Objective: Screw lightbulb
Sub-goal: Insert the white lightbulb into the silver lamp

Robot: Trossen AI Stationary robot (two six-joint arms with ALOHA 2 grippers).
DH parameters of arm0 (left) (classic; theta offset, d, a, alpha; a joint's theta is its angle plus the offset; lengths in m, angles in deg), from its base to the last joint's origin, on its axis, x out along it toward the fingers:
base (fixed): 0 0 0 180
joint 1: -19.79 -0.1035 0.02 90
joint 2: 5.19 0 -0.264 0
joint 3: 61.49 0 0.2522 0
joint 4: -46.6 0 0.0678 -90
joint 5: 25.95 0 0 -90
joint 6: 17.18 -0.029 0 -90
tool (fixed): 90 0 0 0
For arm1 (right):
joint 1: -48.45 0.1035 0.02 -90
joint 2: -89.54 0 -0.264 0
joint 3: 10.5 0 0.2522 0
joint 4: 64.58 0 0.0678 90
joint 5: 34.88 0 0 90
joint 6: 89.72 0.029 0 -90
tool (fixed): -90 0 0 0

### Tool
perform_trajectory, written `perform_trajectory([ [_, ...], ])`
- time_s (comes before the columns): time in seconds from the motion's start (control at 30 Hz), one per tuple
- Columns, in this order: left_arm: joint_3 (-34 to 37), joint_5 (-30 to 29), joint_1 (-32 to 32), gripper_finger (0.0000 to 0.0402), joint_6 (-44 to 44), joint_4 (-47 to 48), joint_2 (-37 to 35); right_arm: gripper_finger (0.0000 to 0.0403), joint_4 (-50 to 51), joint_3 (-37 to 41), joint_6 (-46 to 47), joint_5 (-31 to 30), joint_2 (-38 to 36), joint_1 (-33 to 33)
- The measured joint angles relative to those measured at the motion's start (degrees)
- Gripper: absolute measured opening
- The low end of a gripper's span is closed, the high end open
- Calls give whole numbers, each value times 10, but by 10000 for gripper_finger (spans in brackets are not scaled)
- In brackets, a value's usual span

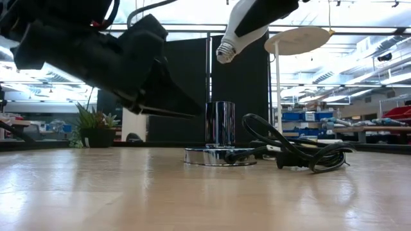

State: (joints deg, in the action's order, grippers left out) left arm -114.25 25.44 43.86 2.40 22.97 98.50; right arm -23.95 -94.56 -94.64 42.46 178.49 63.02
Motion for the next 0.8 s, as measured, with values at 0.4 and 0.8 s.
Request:
perform_trajectory([
  [0.4,-25,-12,0,236,-19,-49,65,274,33,-55,-4,40,63,-21],
  [0.8,-33,-38,-6,236,-59,-85,83,274,116,-123,-12,67,140,-19],
])
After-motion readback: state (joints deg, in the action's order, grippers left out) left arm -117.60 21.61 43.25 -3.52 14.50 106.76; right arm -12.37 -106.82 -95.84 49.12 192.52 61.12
